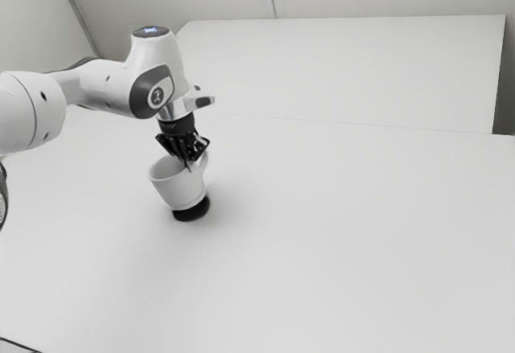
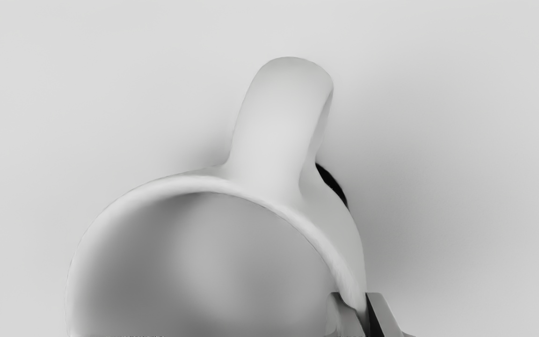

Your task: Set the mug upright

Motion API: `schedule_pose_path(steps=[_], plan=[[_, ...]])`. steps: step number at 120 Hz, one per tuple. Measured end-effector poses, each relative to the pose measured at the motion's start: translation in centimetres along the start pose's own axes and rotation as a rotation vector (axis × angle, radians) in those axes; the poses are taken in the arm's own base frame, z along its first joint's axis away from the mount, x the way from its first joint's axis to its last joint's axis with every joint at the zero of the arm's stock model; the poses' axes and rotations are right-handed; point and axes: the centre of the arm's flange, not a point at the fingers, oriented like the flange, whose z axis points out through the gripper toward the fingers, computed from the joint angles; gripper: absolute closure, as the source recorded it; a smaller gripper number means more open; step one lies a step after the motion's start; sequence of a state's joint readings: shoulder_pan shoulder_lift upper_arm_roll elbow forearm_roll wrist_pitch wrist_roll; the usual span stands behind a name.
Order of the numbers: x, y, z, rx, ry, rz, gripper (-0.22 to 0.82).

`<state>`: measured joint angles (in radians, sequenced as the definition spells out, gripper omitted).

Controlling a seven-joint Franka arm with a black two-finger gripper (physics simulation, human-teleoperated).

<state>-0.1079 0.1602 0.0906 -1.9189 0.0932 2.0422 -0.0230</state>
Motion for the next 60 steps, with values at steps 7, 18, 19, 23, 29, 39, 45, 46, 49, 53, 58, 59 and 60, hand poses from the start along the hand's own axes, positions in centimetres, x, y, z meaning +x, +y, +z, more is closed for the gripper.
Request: schedule_pose_path(steps=[7, 18, 19, 23, 29, 39, 45, 46, 49, 53, 58, 59, 60], plan=[[0.2, 0.3, 0.7, 0.004, -0.003, -0.013, 0.79], [0.6, 0.7, 2.0, 0.009, -0.012, -0.032, 0.79], [0.6, 0.8, 2.2, 0.01, -0.013, -0.033, 0.79], [0.7, 1.0, 2.6, 0.011, -0.016, -0.039, 0.79], [0.9, 1.2, 3.2, 0.012, -0.019, -0.047, 0.79], [1.1, 1.5, 3.5, 0.012, -0.015, -0.061, 0.7], [1.2, 1.9, 3.0, 0.009, -0.005, -0.065, 0.59], [1.2, 1.9, 2.9, 0.008, -0.003, -0.066, 0.57], [1.1, 2.0, 2.5, 0.007, 0.004, -0.069, 0.51], [1.0, 2.1, 1.6, 0.005, 0.013, -0.072, 0.44], [0.8, 2.2, 0.4, 0.002, 0.026, -0.077, 0.36], [0.7, 2.2, 0.2, 0.002, 0.028, -0.078, 0.35], [0.7, 2.2, 0.0, 0.001, 0.03, -0.079, 0.34]])
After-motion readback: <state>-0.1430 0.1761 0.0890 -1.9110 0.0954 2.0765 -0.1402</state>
